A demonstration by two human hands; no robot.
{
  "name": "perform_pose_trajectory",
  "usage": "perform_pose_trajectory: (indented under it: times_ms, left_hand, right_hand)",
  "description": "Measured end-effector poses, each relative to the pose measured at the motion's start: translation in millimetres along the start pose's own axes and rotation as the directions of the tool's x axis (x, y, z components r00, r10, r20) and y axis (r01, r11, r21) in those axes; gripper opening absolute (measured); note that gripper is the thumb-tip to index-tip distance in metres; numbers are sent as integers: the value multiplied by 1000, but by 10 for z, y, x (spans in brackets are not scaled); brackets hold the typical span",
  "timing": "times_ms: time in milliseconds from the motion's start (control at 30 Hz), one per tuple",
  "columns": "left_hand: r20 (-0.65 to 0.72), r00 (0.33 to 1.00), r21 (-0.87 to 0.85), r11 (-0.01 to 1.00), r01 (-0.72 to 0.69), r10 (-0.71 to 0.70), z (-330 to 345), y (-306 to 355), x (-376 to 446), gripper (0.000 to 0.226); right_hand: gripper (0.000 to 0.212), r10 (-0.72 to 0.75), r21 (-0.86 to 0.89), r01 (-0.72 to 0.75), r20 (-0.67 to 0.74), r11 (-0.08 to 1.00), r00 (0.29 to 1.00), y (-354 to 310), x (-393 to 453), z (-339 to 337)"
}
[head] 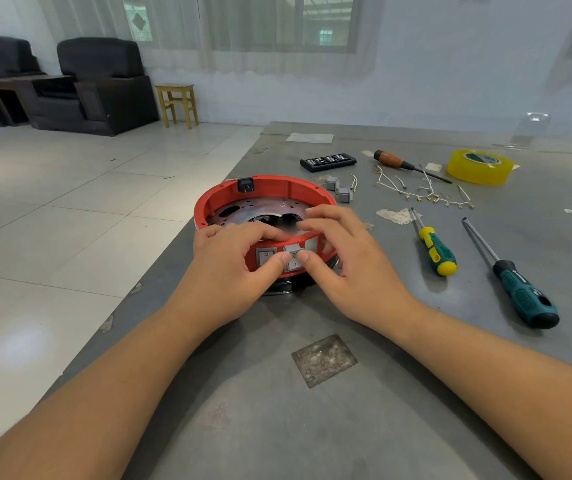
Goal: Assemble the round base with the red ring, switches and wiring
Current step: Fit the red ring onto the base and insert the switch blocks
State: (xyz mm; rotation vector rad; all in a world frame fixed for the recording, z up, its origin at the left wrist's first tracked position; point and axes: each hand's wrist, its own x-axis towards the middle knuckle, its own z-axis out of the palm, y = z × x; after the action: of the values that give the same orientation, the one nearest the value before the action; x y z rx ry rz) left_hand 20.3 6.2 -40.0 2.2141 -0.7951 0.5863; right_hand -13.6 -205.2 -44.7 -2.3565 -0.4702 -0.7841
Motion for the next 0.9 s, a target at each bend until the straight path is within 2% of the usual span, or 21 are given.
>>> perform_pose_trajectory:
  times_ms: [167, 333, 500, 900]
  left_hand:
    - [-19, 999, -11, 1000, -28, 28, -16, -11, 7, 18]
    - [40, 999, -18, 1000, 8, -7, -86, -61, 14, 16]
    - [61, 997, -21, 999, 43, -42, -107, -72, 20, 16]
    - [70, 996, -4, 999, -46, 47, -104, -71, -11, 29]
  right_hand:
    - [32, -36, 5, 36, 95, 999, 995, 50, 10, -34]
    - [34, -55, -4, 56, 117, 998, 992, 47, 2, -50]
    - [34, -59, -20, 62, 111, 998, 992, 30, 10, -41]
    - [34, -45, -52, 48, 58, 998, 997, -50, -20, -40]
